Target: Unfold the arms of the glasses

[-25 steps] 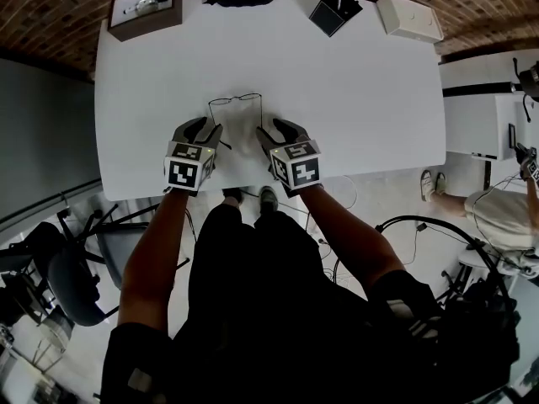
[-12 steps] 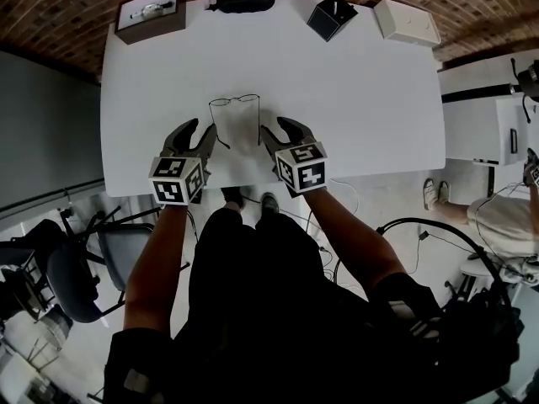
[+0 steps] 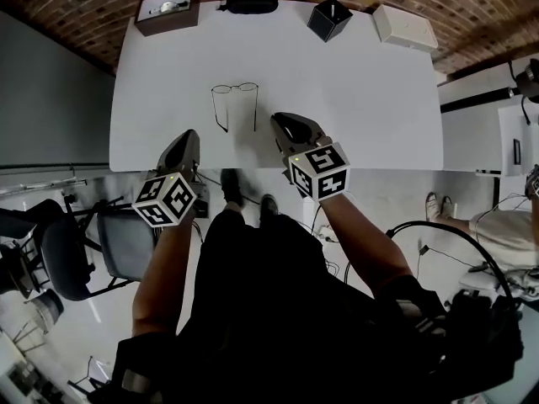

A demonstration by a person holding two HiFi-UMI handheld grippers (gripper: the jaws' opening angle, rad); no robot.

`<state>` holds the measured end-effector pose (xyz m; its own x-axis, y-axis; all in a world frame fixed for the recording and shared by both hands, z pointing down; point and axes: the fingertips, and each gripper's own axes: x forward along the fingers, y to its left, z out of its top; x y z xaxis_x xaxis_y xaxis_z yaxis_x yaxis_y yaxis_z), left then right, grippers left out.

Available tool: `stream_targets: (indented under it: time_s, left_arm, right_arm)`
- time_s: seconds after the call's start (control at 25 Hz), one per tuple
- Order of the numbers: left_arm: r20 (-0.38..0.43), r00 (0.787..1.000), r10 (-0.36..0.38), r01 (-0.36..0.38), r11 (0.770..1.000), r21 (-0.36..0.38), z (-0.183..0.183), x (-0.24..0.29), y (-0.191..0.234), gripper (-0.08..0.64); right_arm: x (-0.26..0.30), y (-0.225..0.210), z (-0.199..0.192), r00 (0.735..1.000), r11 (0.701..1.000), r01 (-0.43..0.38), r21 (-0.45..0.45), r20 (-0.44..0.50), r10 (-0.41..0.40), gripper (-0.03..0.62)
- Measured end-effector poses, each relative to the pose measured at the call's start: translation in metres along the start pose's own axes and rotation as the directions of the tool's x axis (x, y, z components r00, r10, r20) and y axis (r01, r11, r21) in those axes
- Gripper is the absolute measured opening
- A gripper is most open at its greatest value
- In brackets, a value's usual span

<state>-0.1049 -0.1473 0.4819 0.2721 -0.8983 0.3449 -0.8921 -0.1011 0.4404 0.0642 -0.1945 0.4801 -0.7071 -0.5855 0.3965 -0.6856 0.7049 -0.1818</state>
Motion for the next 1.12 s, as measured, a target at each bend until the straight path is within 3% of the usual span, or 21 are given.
stream_targets:
  time_s: [0.16,0.36,0.56,0.76,1.12]
  left_arm:
    - [0.047,0.999,-0.028,0.026,0.998,0.049,0.009,-0.034,-0.027,0.011]
    - [0.072,0.995,-0.075,0.072,0.996,0.053,0.016,-0.068,-0.049,0.009]
    - [0.077,0.991,-0.108,0.095,0.983,0.158,0.031,-0.091,-0.056,0.009]
    - [0.084,0.993,-0.079,0.052,0.958,0.282,0.047,-0.111,-0.050,0.009]
    - [0.094,0.987,-0.130,0.101,0.957,0.271,0.069,-0.147,-0.042,0.009]
  right_arm:
    - [-0.024,0.021,0.018,0.998,0.998,-0.055,0.012,0.043,0.054,0.020]
    - [-0.052,0.042,0.042,0.995,0.997,-0.069,-0.021,0.074,0.070,0.015]
    - [-0.066,0.054,0.057,0.994,0.999,-0.034,-0.028,0.101,0.037,0.011]
    - [-0.083,0.072,0.079,0.983,0.999,0.036,-0.036,0.180,-0.029,0.009]
    - [-0.100,0.107,0.097,0.966,0.991,0.131,-0.016,0.228,-0.124,0.009]
